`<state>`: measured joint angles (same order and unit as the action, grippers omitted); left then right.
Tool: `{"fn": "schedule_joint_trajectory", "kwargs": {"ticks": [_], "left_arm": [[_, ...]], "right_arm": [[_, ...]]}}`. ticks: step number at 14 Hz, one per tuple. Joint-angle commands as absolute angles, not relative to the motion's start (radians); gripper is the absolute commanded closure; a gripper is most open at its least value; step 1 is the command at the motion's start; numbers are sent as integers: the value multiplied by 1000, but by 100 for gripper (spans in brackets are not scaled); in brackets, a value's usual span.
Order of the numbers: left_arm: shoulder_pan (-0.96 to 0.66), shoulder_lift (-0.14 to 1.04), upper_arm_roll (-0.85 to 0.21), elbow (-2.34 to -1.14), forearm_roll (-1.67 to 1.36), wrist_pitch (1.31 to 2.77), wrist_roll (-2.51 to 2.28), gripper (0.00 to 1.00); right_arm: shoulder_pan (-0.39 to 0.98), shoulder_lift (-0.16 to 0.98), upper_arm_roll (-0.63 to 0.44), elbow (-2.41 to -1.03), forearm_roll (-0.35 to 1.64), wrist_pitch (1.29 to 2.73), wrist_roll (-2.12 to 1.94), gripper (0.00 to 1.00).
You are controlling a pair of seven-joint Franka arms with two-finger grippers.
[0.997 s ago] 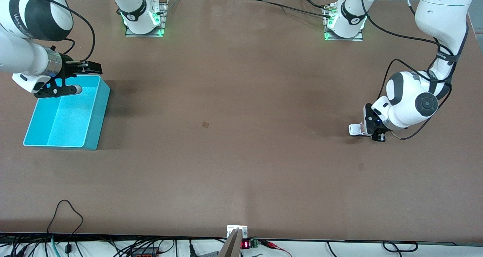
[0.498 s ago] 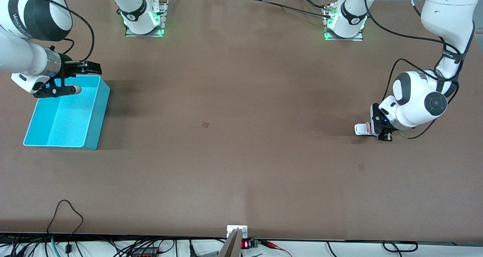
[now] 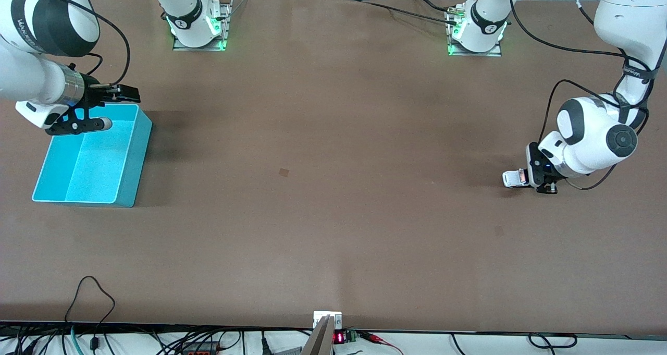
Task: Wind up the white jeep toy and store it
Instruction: 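Drag the jeep backward along the table with the left gripper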
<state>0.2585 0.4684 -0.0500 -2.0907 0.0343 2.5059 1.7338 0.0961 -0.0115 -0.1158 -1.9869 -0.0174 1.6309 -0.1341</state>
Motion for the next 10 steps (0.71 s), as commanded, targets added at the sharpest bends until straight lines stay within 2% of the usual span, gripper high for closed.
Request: {"fn": "schedule_joint_trajectory", "kwargs": {"ticks": [1, 10], "left_arm": [[316, 538, -55, -2100, 48, 2517, 1792, 74], [380, 564, -55, -2068, 48, 2519, 1879, 74]], "right_arm": [[95, -21, -117, -1985, -26, 1626, -133, 0], [95, -20, -117, -1985, -23, 1625, -133, 0]]}}
